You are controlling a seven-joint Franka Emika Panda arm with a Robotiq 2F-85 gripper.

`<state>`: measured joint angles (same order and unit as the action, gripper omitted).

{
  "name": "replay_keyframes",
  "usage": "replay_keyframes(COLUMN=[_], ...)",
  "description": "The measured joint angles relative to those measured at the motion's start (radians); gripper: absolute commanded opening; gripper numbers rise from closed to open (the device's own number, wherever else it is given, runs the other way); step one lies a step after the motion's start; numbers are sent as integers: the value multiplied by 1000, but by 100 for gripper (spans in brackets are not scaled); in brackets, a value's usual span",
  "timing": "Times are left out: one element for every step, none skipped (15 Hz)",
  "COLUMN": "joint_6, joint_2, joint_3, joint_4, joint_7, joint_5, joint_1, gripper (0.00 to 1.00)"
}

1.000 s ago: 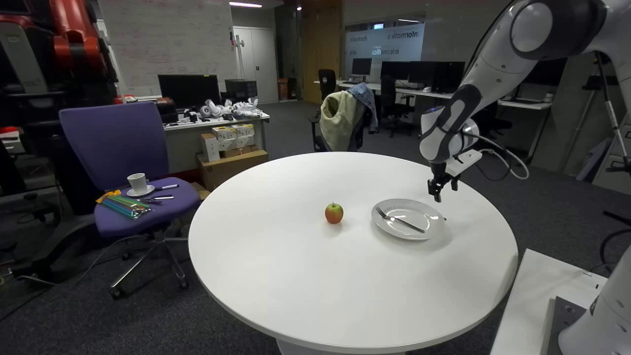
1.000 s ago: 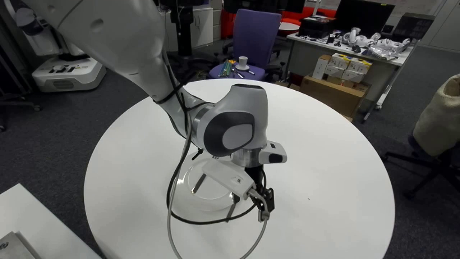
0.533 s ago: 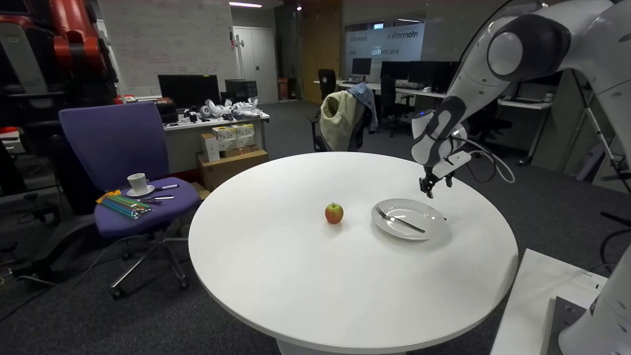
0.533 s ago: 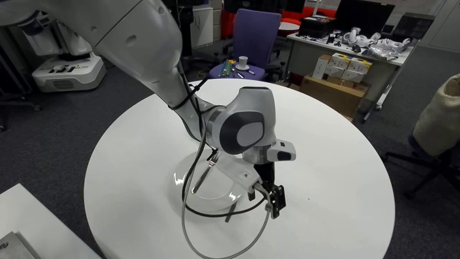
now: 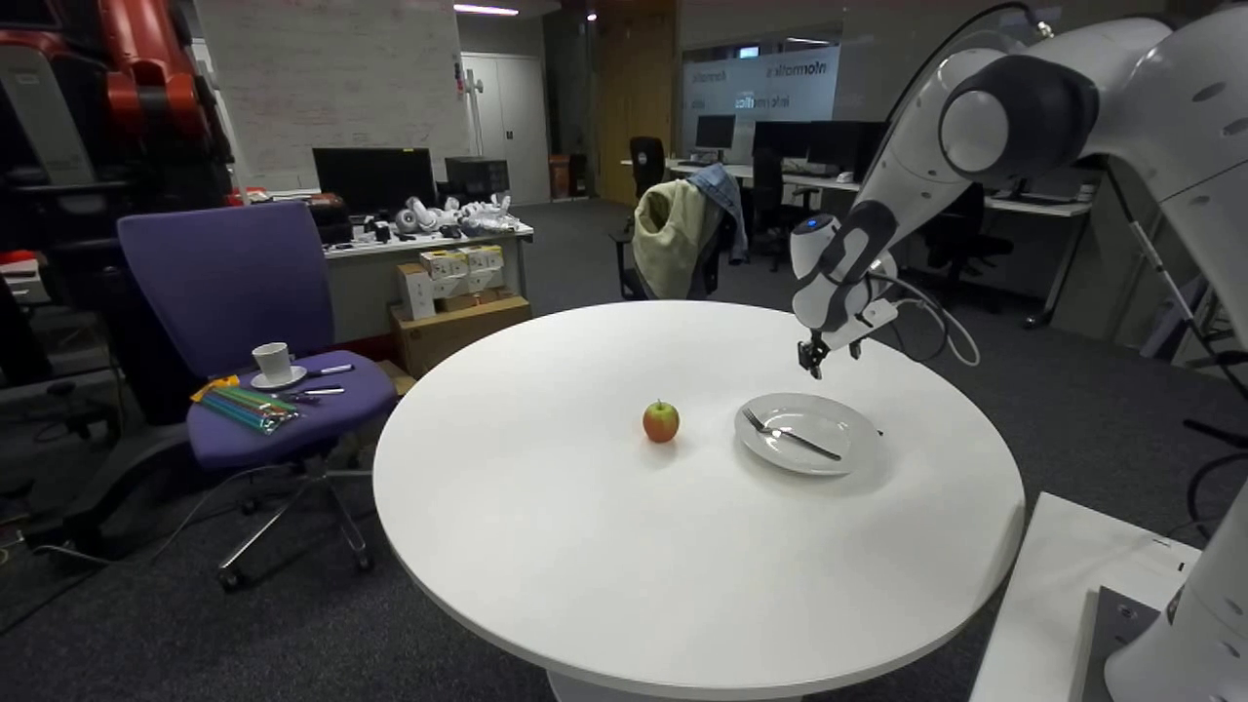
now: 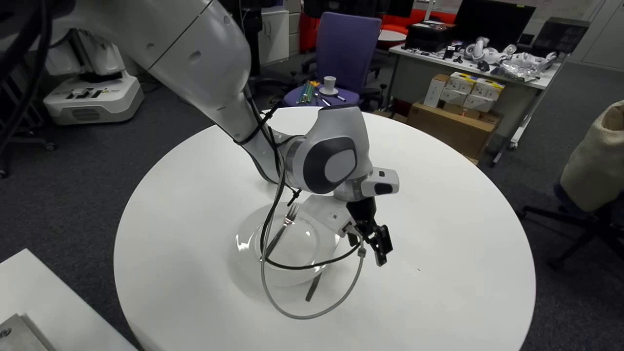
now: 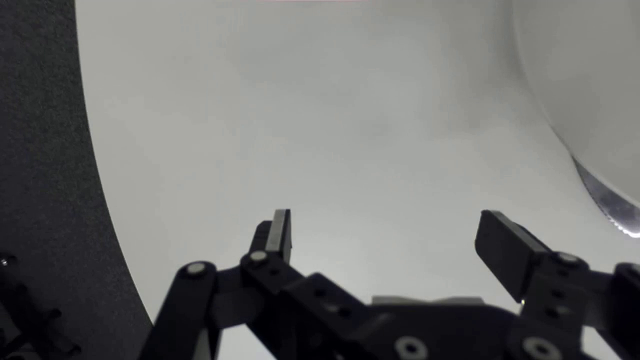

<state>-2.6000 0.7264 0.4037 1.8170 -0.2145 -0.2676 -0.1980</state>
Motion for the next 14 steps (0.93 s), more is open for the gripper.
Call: replay_keyframes(joint_6=[-19, -36, -48, -61, -74, -84, -92, -98, -104, -109, -114, -115, -115, -115], joint_2=[6, 13, 21, 28, 35, 43, 50, 56, 61, 68, 74, 80, 85, 89], joint_3=[0, -1, -1, -1, -2, -4, -7, -13, -18, -24, -29, -34, -39, -44], joint_4=[-4, -10, -16, -20, -24, -29, -33, -36, -37, -38, -38, -38, -38, -38], joint_7=[-16, -30, -42, -53, -61, -67, -68, -68, -68, -68, -68, -68, -68, -68], joint_5=[0, 1, 2, 4, 9, 15, 23, 33, 45, 57, 68, 80, 93, 105], joint_1=[13, 25, 37, 48, 57, 63, 67, 68, 68, 67, 67, 67, 66, 65], gripper=[100, 100, 100, 100, 100, 100, 100, 100, 100, 100, 100, 100, 100, 100])
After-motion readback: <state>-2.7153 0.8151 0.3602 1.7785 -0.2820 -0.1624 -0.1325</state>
